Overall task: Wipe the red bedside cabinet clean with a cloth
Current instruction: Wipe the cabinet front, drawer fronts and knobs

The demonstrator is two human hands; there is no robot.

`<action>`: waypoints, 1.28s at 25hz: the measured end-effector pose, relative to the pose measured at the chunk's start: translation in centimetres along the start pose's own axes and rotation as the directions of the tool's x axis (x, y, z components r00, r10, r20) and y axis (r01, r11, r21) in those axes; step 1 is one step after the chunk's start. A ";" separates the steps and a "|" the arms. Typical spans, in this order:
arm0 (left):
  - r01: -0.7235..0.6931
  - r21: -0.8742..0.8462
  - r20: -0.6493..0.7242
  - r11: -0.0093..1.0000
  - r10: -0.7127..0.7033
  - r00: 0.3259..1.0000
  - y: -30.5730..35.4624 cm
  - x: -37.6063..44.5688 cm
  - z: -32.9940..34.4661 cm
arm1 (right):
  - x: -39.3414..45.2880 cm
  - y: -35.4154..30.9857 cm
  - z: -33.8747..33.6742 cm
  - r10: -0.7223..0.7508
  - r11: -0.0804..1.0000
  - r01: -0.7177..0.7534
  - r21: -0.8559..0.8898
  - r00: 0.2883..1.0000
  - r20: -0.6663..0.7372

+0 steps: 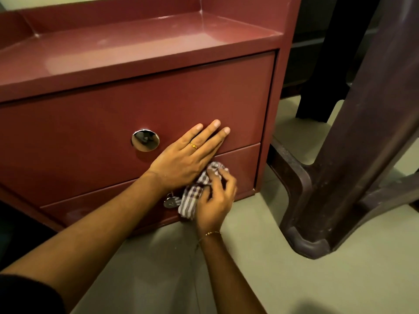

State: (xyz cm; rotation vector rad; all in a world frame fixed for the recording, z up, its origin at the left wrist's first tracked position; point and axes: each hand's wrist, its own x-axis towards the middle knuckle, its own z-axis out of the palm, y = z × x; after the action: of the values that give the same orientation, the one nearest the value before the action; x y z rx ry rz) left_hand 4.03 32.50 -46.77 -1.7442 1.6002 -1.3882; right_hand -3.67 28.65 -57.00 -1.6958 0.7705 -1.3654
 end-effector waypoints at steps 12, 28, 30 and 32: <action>0.033 0.028 -0.014 0.999 -0.032 0.999 0.3 -0.1 -0.1 | -2.2 3.6 -0.7 0.109 0.992 -0.094 -0.080 0.972 0.210; 0.017 0.023 -0.036 1.000 -0.016 0.999 0.3 -0.2 0.4 | 4.8 3.2 -0.5 0.384 0.923 -0.363 0.125 0.890 -0.245; 0.021 0.023 -0.027 1.000 -0.020 0.999 0.4 -0.2 0.3 | 5.1 1.2 -0.3 0.204 0.979 -0.191 0.078 0.947 -0.246; 0.015 0.031 -0.023 0.999 -0.015 1.000 0.3 -0.1 0.3 | 3.3 0.4 -0.2 0.030 0.999 -0.034 -0.020 0.986 -0.166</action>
State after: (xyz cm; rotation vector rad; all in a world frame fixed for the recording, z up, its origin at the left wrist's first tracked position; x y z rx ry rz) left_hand 4.20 32.46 -47.18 -1.7319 1.5713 -1.4373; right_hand -3.05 25.61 -55.73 -1.5939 0.9065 -1.4944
